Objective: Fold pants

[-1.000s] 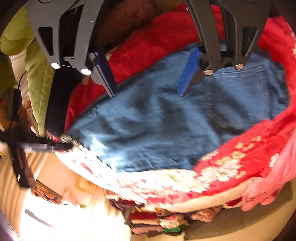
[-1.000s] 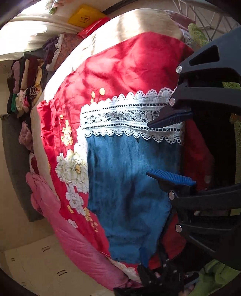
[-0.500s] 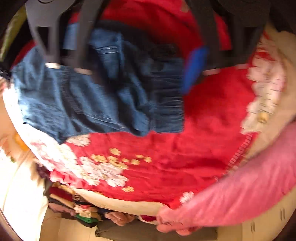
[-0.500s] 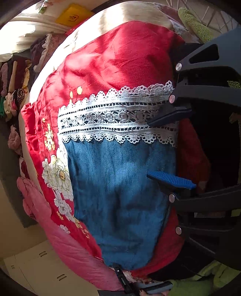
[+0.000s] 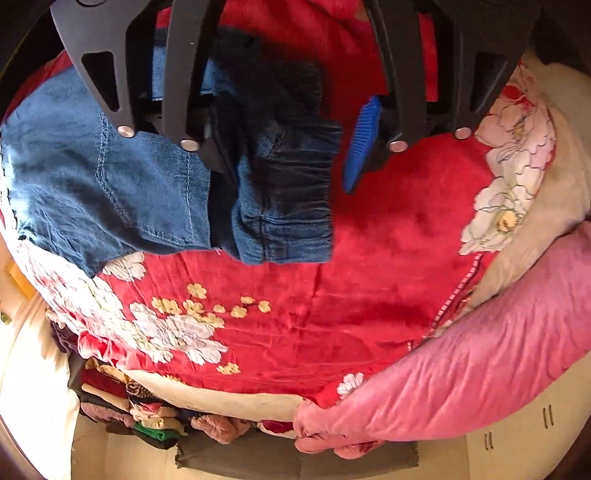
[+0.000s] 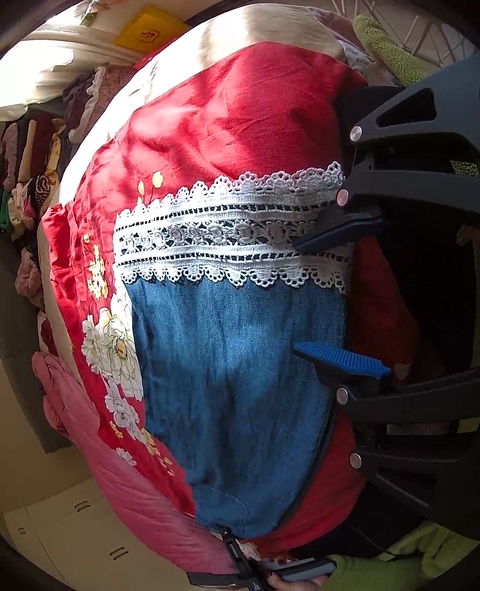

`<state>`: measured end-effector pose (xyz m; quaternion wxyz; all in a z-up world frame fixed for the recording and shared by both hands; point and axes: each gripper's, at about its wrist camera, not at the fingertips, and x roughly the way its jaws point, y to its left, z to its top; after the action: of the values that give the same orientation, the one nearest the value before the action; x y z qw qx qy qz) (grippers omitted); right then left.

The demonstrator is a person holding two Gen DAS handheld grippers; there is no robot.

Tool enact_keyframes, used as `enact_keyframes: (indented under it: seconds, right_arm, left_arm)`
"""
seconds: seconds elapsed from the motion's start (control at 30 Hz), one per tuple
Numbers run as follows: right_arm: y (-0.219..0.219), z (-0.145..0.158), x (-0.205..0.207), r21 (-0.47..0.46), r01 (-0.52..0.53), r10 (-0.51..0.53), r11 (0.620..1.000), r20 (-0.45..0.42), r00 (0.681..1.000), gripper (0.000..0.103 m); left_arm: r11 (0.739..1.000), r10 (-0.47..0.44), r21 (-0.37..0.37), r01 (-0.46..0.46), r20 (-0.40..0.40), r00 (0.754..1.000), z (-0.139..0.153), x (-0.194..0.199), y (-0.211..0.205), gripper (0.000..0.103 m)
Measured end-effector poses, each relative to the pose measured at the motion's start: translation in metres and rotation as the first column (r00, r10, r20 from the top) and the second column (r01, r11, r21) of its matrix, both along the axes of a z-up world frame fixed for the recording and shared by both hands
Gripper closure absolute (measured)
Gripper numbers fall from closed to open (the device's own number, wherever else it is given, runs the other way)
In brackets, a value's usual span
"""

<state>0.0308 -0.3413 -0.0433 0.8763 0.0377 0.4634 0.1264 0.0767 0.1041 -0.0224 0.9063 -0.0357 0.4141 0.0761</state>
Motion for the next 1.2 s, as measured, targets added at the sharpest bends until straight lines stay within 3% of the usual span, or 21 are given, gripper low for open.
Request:
enact_keyframes:
  seconds: [0.13,0.3,0.5,0.7,0.77,0.83,0.93,1.03,1.2]
  right_arm:
    - [0.002,0.012,-0.005,0.018,-0.003,0.002,1.0,0.05,0.999,0.049]
    - [0.013,0.026,-0.007,0.03,-0.039,0.035,0.999,0.1,0.994,0.048]
    - [0.023,0.015,-0.001,0.022,-0.066,0.064,0.998,0.058,0.996,0.048]
    - [0.016,-0.008,0.005,0.02,-0.04,0.041,0.999,-0.024,0.999,0.044]
    - [0.018,-0.008,0.005,0.01,-0.048,0.048,0.999,-0.022,0.999,0.044]
    - [0.018,-0.006,0.005,0.011,-0.055,0.055,0.998,-0.021,0.998,0.044]
    - [0.009,0.009,0.005,0.084,-0.046,0.045,0.995,0.013,0.999,0.044]
    - [-0.003,0.03,0.013,0.048,-0.021,0.017,0.999,0.084,0.996,0.044]
    - [-0.03,0.047,0.054,0.043,0.05,-0.055,0.998,0.121,0.991,0.044]
  left_arm:
    - [0.998,-0.006,0.067,0.0,0.092,0.996,0.034,-0.021,-0.007,0.04]
    - [0.988,-0.15,0.036,0.147,0.127,0.98,0.056,-0.032,-0.044,0.03]
    - [0.941,-0.337,-0.015,0.337,0.016,0.941,0.017,-0.022,-0.106,0.028]
    - [0.924,-0.38,-0.008,0.383,-0.139,0.914,-0.036,-0.015,-0.125,0.025]
    - [0.921,-0.387,-0.005,0.39,-0.138,0.912,-0.042,-0.018,-0.122,0.024]
    - [0.918,-0.393,-0.008,0.396,-0.136,0.909,-0.039,-0.019,-0.122,0.024]
    - [0.915,-0.404,-0.055,0.4,-0.104,0.909,-0.023,-0.019,-0.118,0.024]
    - [0.912,-0.409,-0.056,0.406,-0.053,0.911,-0.003,-0.013,-0.119,0.024]
    - [0.909,-0.413,-0.057,0.412,0.0,0.911,0.024,0.021,-0.126,0.024]
